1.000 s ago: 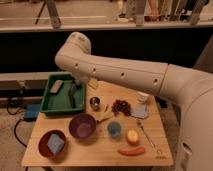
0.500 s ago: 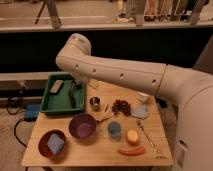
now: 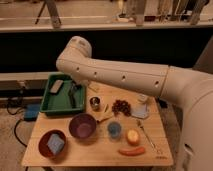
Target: Place sponge in purple bowl
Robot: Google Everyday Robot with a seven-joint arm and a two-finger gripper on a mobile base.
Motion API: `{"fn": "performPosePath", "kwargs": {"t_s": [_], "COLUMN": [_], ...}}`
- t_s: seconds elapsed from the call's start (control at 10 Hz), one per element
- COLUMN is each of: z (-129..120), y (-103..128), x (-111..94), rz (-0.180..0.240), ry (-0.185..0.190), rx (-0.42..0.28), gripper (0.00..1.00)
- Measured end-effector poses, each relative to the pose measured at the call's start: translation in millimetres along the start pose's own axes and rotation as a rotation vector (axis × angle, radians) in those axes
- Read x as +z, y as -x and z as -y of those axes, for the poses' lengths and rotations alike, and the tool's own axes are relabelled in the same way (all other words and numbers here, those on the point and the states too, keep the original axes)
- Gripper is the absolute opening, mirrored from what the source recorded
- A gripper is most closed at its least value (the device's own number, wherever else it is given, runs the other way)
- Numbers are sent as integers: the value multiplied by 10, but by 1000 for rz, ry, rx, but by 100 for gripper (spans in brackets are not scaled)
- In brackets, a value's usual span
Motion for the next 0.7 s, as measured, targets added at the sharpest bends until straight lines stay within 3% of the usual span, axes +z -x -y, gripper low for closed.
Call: {"fn": "performPosePath", "kwargs": {"t_s": [0.4, 0.7], "z": [-19, -180], "y": [312, 1082], "x": [245, 341], "rz": [141, 277], "ry": [28, -1], "rx": [-243, -503], "gripper": [80, 80]}}
